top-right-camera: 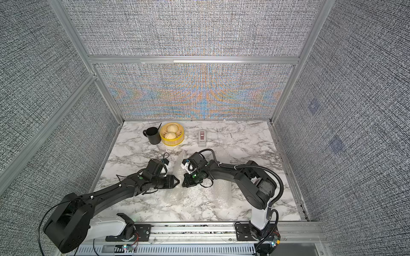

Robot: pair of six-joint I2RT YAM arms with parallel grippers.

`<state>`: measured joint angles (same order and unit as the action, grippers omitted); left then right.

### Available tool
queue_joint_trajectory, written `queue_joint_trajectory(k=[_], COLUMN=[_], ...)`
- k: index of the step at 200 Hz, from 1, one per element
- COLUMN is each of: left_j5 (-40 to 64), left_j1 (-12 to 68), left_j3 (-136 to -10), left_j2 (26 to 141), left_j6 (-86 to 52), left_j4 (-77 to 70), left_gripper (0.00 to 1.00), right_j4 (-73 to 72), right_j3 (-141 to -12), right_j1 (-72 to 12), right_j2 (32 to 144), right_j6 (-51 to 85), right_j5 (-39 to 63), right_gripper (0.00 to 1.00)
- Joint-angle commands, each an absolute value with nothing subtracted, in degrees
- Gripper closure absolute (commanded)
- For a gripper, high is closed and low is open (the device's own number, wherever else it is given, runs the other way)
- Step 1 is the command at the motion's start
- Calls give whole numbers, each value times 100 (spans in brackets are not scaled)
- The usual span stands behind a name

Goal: Wrap vases in bubble wrap
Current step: Stick the tape on the bubble wrap.

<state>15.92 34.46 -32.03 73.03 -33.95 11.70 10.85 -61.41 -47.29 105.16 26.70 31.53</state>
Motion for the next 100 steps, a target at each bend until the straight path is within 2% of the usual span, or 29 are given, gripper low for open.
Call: queue_joint_trajectory(k=[1,58,100], left_j5=[1000,982,998], left_j1=[3437,3432,3437], left_j3=[-3155,-3168,-3208], left_j2=[7329,7273,7276], left_j6=[-3318,-3320,-3331], left_j4=[2153,2171,2152], left_gripper=[46,46,46], right_j4=[872,1295,1158], right_j3=[-6144,-5976,-6233], right_j1=[-4765,-4790,-4976], right_j2=[10507,9772,10189], right_j6=[2688,2529,2588], right_j5=[3126,2931,2985], right_gripper=[98,98,99])
